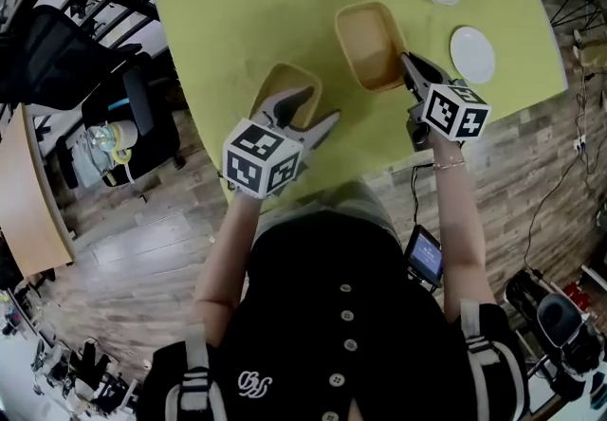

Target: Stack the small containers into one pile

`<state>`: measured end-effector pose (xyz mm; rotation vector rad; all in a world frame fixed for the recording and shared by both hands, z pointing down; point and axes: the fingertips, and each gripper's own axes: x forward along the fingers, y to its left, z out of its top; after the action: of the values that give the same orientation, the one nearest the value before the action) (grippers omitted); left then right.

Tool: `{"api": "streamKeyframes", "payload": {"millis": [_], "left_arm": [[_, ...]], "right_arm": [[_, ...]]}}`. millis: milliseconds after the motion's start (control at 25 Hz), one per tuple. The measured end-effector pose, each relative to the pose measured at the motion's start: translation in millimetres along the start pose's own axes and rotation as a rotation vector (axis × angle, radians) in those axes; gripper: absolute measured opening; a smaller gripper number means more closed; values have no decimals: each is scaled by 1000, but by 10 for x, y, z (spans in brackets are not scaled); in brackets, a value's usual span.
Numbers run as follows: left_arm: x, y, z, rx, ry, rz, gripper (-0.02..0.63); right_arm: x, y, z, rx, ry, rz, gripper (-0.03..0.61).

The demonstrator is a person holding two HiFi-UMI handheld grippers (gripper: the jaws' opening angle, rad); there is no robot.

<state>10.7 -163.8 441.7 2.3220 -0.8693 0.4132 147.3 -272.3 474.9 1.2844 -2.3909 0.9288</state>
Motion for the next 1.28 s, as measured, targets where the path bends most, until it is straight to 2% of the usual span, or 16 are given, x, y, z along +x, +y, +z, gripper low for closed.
{"api": "streamKeyframes", "payload": {"millis": [160, 360, 600, 760, 880, 960, 1280], "left_arm": [[-77, -113, -41, 17, -8, -14, 270], [-244, -171, -82, 58, -8, 0, 278], [-478, -121, -168, 45, -16, 32, 275], [-603, -97, -266, -35, -31, 23, 245], [-727, -90, -287, -134, -91, -9, 198], [-798, -74, -295, -188, -120, -21, 199], [-906, 49, -485, -300, -120, -11, 150]], "right_arm": [[-125, 363, -88, 34, -32, 71, 28], [-246, 720, -225, 37, -35, 106, 28], [-258, 1004, -410, 24, -17, 141, 28], [-258, 1132, -520, 28, -13, 159, 28], [-258, 1235, -630, 29, -7, 169, 28], [-256, 1308, -699, 38, 0, 182, 28], [-238, 1551, -954, 61, 34, 209, 29]]}}
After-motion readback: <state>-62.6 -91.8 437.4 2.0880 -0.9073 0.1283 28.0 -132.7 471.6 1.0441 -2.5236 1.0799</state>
